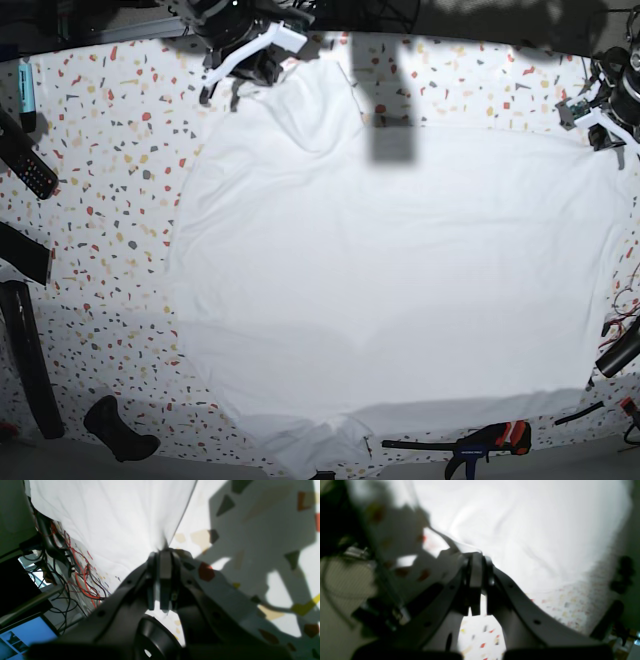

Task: Fold the T-shirt properly
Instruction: 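Grasp the shirt's shoulder corners with both grippers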

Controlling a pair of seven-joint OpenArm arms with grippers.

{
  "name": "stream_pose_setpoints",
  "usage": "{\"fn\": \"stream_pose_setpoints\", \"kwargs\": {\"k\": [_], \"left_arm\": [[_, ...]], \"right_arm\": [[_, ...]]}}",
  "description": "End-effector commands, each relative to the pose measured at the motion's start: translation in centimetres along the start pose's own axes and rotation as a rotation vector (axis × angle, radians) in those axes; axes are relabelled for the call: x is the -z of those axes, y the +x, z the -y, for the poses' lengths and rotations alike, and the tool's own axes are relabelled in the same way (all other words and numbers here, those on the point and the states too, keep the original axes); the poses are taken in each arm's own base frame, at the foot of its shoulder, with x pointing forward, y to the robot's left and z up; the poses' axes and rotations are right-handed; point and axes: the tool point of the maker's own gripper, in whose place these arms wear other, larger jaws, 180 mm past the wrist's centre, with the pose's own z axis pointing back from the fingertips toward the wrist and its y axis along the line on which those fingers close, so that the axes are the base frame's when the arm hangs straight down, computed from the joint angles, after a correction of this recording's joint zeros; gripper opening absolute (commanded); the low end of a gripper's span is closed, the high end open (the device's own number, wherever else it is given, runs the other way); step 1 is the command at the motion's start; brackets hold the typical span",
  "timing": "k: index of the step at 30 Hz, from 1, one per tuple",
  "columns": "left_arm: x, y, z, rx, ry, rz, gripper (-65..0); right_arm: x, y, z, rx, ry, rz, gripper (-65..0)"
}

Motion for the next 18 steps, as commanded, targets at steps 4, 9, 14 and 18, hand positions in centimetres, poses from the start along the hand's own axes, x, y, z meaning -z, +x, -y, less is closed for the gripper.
{"fn": "stream_pose_setpoints", "kwargs": {"k": [4,9,14,18], "left_arm": [[-0.1,0.0,-1.5,0.016,0.032,0.015,-65.0],[0.2,1.5,-4.9,-0.005,0.160,0.071,-65.0],[1.0,3.9,-7.3,-0.058,0.232,0.122,-65.0],[1.5,5.7,-9.0,-0.105,0.280,0.153,-65.0]], "right_arm": [[-0.6,2.2,4.4,0.040,-0.142,0.081,-65.0],[1.0,3.3,9.3,0.112,-0.226,0.140,-65.0],[2.0,4.7,15.9,0.235,-0.369,0.201,-65.0],[1.6,5.7,20.4,0.340,-0.467,0.254,-65.0]]}}
